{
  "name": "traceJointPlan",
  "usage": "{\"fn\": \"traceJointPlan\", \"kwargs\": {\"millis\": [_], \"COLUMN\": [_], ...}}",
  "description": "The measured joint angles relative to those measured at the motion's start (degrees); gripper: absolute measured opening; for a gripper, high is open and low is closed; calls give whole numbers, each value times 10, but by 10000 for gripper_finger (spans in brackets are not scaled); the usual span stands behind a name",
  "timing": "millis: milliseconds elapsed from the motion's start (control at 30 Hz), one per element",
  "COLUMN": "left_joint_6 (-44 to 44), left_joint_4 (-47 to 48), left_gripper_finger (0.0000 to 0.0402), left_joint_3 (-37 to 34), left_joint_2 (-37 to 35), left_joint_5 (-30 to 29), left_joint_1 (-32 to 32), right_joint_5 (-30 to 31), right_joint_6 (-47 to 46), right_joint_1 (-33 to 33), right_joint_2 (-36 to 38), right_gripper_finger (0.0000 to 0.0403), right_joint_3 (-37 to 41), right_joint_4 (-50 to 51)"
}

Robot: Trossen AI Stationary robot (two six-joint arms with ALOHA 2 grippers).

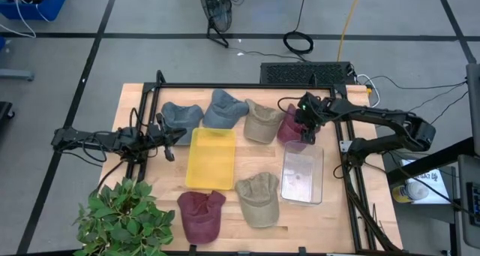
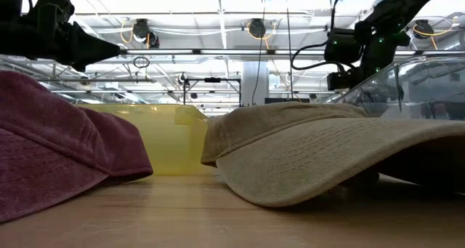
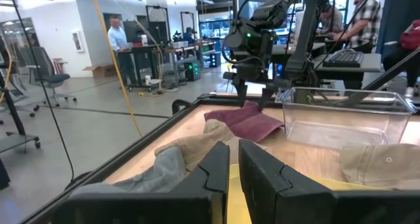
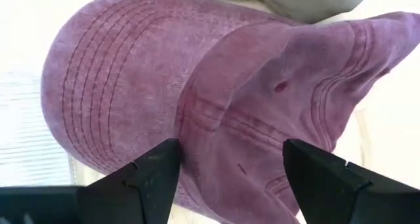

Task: Pick & Place hat
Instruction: Put the top red cap into the transparent bin

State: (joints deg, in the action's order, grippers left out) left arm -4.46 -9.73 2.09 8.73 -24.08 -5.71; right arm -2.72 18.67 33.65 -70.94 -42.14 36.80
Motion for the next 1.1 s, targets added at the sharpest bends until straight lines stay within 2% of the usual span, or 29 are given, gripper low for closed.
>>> {"fn": "traceJointPlan", "kwargs": {"millis": [167,267,367,533,600,833,1100], "left_joint_6": [-2,-3,-3,-3,-3,-3,-2], "left_joint_4": [0,0,0,-1,-4,-5,-6], "left_gripper_finger": [42,42,42,42,42,42,42], "left_joint_3": [0,0,0,0,0,0,0], "left_joint_2": [0,0,0,0,0,0,0], "left_joint_5": [0,0,0,0,0,0,0], "left_joint_1": [0,0,0,0,0,0,0], "right_joint_5": [22,37,44,44,45,44,47], "right_joint_6": [4,19,32,36,41,54,55], "right_joint_1": [0,0,0,0,0,0,-8], "right_joint_2": [1,1,0,0,0,21,77], "right_gripper_finger": [240,213,163,45,12,3,2], "right_joint_3": [7,6,8,7,7,-11,-124], "right_joint_4": [-1,-4,-4,-16,-17,7,93]}}
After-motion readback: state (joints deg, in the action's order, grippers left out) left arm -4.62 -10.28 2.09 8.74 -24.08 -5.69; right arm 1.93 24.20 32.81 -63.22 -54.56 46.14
